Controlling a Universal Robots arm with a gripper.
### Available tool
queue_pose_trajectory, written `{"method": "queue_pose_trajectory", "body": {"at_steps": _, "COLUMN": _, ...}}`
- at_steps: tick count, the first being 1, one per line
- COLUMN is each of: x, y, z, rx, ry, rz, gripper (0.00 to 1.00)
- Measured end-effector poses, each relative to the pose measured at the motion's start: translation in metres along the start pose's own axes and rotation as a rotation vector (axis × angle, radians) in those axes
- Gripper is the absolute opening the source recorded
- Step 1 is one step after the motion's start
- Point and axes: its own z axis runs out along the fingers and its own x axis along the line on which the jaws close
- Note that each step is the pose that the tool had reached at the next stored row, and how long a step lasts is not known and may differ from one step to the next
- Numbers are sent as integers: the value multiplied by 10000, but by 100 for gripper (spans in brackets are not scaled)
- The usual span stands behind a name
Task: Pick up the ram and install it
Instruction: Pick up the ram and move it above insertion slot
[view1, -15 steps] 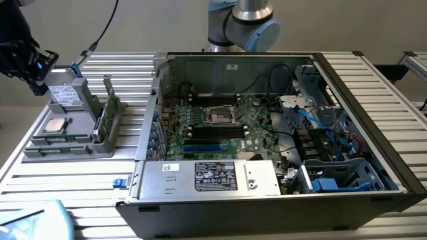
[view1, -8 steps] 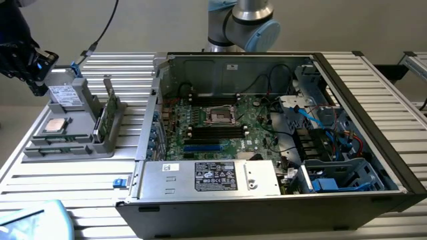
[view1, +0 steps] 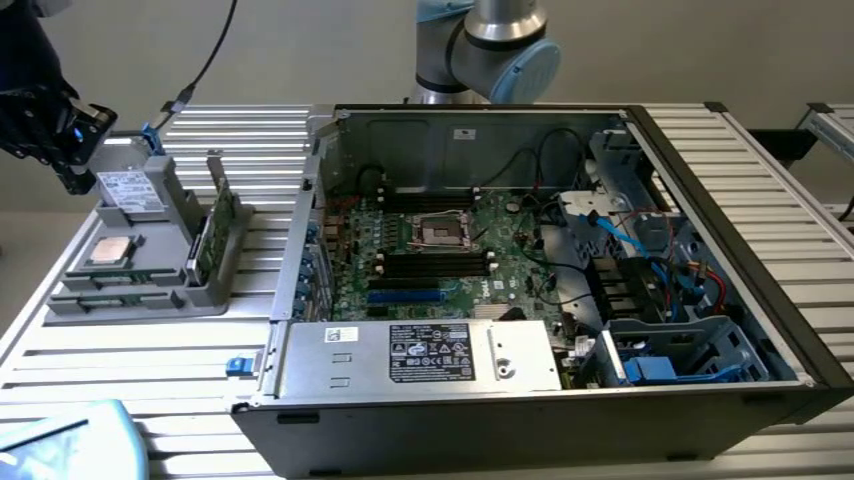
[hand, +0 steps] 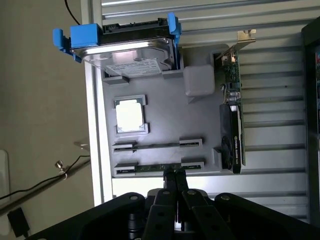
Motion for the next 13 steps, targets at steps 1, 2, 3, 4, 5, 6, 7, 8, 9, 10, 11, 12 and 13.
{"method": "queue_pose_trajectory", "body": {"at_steps": 1, "x": 0, "y": 0, "z": 0, "rx": 0, "ry": 0, "rz": 0, "gripper": 10}}
{"method": "queue_pose_trajectory", "body": {"at_steps": 2, "x": 0, "y": 0, "z": 0, "rx": 0, "ry": 0, "rz": 0, "gripper": 10}}
{"method": "queue_pose_trajectory", "body": {"at_steps": 3, "x": 0, "y": 0, "z": 0, "rx": 0, "ry": 0, "rz": 0, "gripper": 10}}
{"method": "queue_pose_trajectory", "body": {"at_steps": 4, "x": 0, "y": 0, "z": 0, "rx": 0, "ry": 0, "rz": 0, "gripper": 10}}
{"method": "queue_pose_trajectory", "body": {"at_steps": 5, "x": 0, "y": 0, "z": 0, "rx": 0, "ry": 0, "rz": 0, "gripper": 10}}
{"method": "queue_pose_trajectory", "body": {"at_steps": 6, "x": 0, "y": 0, "z": 0, "rx": 0, "ry": 0, "rz": 0, "gripper": 10}}
{"method": "queue_pose_trajectory", "body": {"at_steps": 7, "x": 0, "y": 0, "z": 0, "rx": 0, "ry": 0, "rz": 0, "gripper": 10}}
{"method": "queue_pose_trajectory", "body": {"at_steps": 8, "x": 0, "y": 0, "z": 0, "rx": 0, "ry": 0, "rz": 0, "gripper": 10}}
{"method": "queue_pose_trajectory", "body": {"at_steps": 9, "x": 0, "y": 0, "z": 0, "rx": 0, "ry": 0, "rz": 0, "gripper": 10}}
{"method": "queue_pose_trajectory", "body": {"at_steps": 10, "x": 0, "y": 0, "z": 1, "rx": 1, "ry": 1, "rz": -2, "gripper": 10}}
{"method": "queue_pose_trajectory", "body": {"at_steps": 11, "x": -1, "y": 0, "z": 3, "rx": 2, "ry": 2, "rz": -23, "gripper": 10}}
{"method": "queue_pose_trajectory", "body": {"at_steps": 12, "x": -1, "y": 0, "z": 10, "rx": 6, "ry": 2, "rz": -85, "gripper": 10}}
{"method": "queue_pose_trajectory", "body": {"at_steps": 13, "x": -2, "y": -1, "z": 14, "rx": 18, "ry": 8, "rz": -206, "gripper": 10}}
